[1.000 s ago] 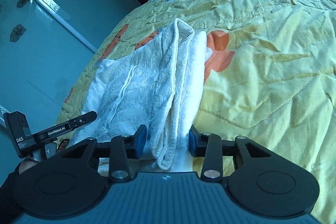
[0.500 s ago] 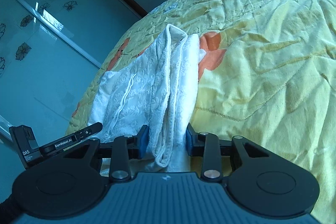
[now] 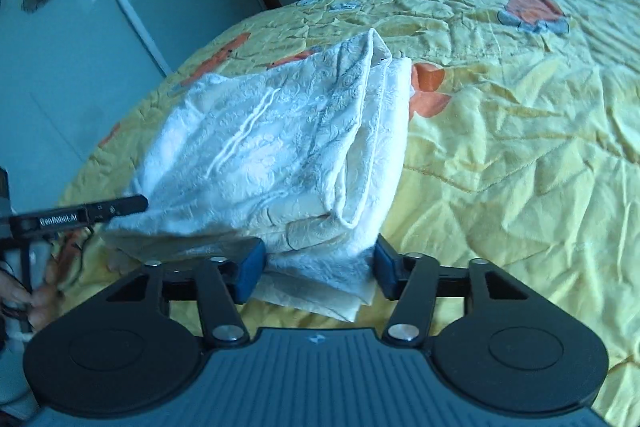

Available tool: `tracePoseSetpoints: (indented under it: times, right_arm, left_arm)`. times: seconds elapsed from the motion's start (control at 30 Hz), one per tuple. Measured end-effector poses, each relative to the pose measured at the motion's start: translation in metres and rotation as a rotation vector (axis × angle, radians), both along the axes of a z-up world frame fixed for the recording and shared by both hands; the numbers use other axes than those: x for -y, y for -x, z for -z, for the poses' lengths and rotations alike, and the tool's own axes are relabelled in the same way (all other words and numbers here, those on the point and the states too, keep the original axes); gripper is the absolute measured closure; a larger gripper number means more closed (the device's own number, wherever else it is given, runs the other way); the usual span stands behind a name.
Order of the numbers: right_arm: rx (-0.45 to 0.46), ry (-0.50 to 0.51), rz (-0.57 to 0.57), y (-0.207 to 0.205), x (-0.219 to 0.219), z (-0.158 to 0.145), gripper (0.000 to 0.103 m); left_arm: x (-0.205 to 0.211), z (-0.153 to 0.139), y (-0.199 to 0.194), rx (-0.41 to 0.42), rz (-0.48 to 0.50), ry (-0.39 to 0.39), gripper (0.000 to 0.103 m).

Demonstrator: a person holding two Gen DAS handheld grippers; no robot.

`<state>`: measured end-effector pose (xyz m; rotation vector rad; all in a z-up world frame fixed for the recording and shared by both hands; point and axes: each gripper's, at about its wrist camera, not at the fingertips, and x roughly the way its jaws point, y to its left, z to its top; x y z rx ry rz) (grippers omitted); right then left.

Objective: Fold towel

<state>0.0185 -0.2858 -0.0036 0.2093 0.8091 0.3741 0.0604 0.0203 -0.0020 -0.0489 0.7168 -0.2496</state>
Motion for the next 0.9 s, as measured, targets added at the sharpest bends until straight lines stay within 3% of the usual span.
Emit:
tracePoseSetpoints:
  times: [0.07, 0.13, 0.23, 0.33, 0.4, 0.5, 0.57, 0.67, 0.77, 0.9]
  right_arm:
    - [0.000, -0.025, 0.000, 0.001, 0.006, 0.002, 0.058]
    - [0.010, 0.006, -0.009, 0.001, 0.004, 0.001, 0.057]
    - [0.001, 0.041, 0.034, 0.006, 0.003, -0.009, 0.045]
    - [0.139, 0.013, 0.138, 0.026, 0.016, -0.036, 0.044]
    - [0.212, -0.010, 0.132, 0.028, 0.010, -0.050, 0.042]
    - [0.209, -0.010, 0.070, 0.007, -0.019, -0.054, 0.042]
    - [0.139, -0.035, 0.029, -0.011, -0.036, -0.044, 0.042]
    - [0.030, -0.033, 0.003, -0.025, -0.049, -0.016, 0.044]
    - [0.077, -0.055, -0.019, -0.010, -0.040, 0.000, 0.044]
    - [0.068, -0.031, -0.027, -0.010, -0.043, -0.004, 0.044]
  left_arm:
    - [0.012, 0.003, 0.007, 0.095, 0.047, -0.115, 0.045]
    - [0.017, 0.006, 0.013, 0.152, 0.061, -0.174, 0.043]
    - [0.015, -0.007, 0.019, 0.171, 0.068, -0.184, 0.042]
    - [0.009, -0.028, 0.032, 0.247, 0.091, -0.162, 0.036]
    - [0.014, -0.039, 0.034, 0.287, 0.120, -0.138, 0.030]
    - [0.038, -0.039, 0.024, 0.279, 0.151, -0.114, 0.026]
    - [0.058, -0.031, 0.020, 0.258, 0.190, -0.115, 0.026]
    - [0.078, -0.004, 0.016, 0.166, 0.218, -0.186, 0.026]
    - [0.064, 0.006, 0.015, 0.157, 0.218, -0.102, 0.025]
    - [0.062, 0.007, 0.010, 0.150, 0.235, -0.109, 0.023]
